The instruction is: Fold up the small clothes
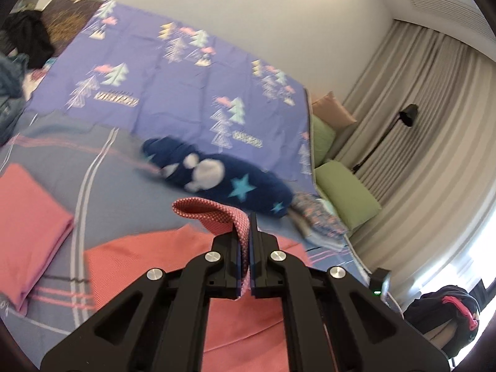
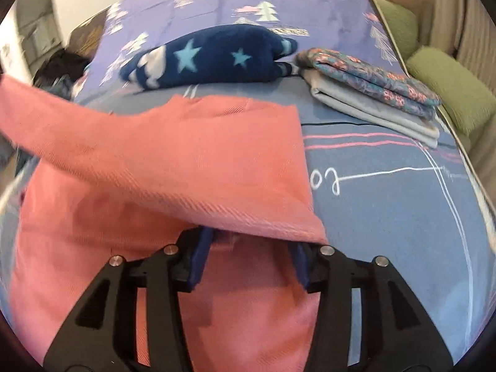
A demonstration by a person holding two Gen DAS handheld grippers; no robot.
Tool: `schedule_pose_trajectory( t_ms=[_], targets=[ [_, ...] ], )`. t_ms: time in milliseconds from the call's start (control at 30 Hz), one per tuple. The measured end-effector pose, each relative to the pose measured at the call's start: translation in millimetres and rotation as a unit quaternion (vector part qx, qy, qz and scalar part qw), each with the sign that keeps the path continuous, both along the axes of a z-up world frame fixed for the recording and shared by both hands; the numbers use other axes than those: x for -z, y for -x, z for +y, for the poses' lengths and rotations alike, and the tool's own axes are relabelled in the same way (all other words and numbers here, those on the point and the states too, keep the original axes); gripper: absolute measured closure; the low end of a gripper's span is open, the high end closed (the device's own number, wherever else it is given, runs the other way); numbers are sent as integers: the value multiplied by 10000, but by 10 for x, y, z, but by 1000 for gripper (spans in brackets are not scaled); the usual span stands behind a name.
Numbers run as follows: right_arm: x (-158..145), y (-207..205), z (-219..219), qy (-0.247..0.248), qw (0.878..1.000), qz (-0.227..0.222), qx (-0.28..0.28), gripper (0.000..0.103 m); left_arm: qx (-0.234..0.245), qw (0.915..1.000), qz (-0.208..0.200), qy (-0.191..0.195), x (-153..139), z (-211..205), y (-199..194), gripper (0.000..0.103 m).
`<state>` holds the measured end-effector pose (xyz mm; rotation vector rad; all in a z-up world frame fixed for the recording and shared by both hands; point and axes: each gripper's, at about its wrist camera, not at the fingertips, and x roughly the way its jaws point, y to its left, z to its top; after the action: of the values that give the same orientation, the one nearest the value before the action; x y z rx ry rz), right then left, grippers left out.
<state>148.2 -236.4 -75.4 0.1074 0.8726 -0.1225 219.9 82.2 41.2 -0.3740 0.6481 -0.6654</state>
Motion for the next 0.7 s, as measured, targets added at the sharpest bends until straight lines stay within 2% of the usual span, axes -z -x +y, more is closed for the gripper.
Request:
schedule_pose_trajectory(
  t_ms=[67, 133, 167, 200, 400, 467, 600, 633, 667, 700],
  targets=[
    [-3, 137, 53, 38, 10000, 8, -75, 56, -79, 9999, 97, -88, 136, 104, 18, 100],
    [3, 183, 92, 102, 9998, 53, -136, 55, -200, 9990, 209, -336, 348, 197, 40, 100],
    [4, 201, 110, 143, 9997, 65, -162, 51, -246, 9985, 250, -422, 420, 223, 43, 100],
    [12, 210, 135, 189, 9996, 71, -211, 47, -319, 9971, 383, -577, 564, 261, 41, 100],
    [38, 176, 145, 239, 9994, 98, -217, 45, -556, 9857, 1138, -1114, 1176, 370, 33, 96],
    [41, 168, 128, 196, 9995, 92, -209, 44, -570, 9844, 1223, -1129, 1226, 397, 29, 96],
    [39, 179, 107, 125, 9997, 76, -193, 43, -521, 9887, 1171, -771, 1067, 483, 69, 96],
    [41, 181, 104, 114, 9997, 74, -189, 43, -527, 9891, 1152, -745, 1035, 494, 84, 91],
    [40, 183, 107, 110, 9997, 71, -188, 42, -557, 9888, 1154, -766, 1014, 509, 93, 70],
    [35, 193, 109, 99, 9997, 69, -197, 40, -653, 9873, 1176, -842, 1009, 528, 100, 62]
  ],
)
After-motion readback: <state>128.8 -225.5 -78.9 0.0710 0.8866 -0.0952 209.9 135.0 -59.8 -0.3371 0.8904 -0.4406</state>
